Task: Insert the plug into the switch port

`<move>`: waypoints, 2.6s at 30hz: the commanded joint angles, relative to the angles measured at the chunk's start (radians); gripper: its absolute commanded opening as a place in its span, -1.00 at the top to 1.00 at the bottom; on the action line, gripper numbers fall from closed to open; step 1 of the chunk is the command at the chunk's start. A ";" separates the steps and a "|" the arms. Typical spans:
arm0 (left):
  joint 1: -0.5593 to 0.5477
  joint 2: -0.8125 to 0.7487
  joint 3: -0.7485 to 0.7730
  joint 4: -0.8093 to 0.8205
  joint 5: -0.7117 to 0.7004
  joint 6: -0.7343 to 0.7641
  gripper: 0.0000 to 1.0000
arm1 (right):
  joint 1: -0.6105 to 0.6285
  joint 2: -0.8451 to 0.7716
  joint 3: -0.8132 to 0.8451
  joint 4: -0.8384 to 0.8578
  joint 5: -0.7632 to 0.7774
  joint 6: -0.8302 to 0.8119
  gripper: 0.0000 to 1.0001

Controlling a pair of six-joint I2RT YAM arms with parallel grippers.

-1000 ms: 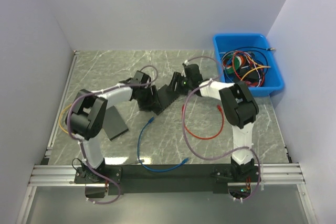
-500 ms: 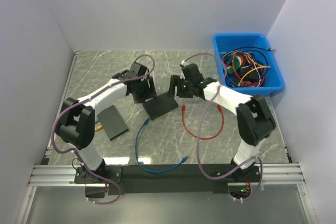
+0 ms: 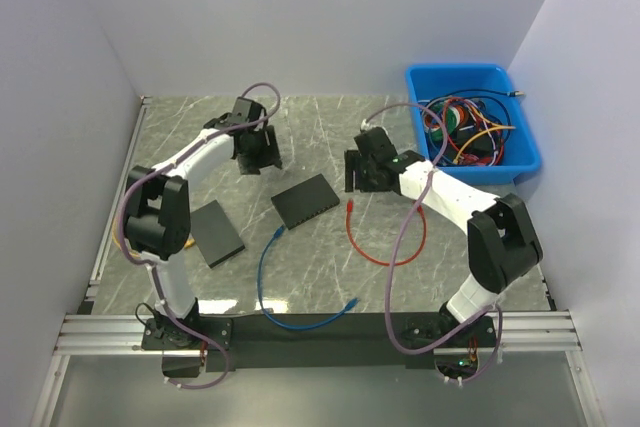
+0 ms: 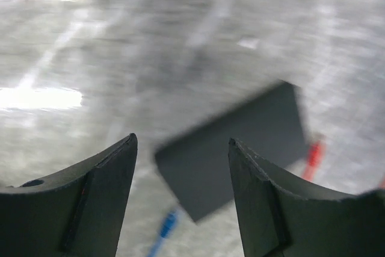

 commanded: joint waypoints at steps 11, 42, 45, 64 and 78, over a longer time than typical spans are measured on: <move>0.091 -0.034 -0.056 0.058 0.063 0.042 -0.36 | 0.138 0.138 -0.033 -0.013 0.088 0.059 -0.34; 0.108 -0.275 -0.192 0.300 0.317 0.027 -0.34 | 0.213 -0.456 -0.285 0.433 -0.384 -0.160 1.00; 0.108 -0.341 -0.234 0.383 0.398 0.002 -0.34 | 0.213 -0.485 -0.256 0.436 -0.459 -0.178 1.00; 0.107 -0.497 -0.370 0.606 0.632 -0.024 -0.09 | 0.211 -0.566 -0.388 0.547 -0.506 -0.165 1.00; 0.021 -0.526 -0.436 0.820 0.894 -0.061 -0.02 | 0.211 -0.468 -0.385 0.678 -0.481 -0.117 1.00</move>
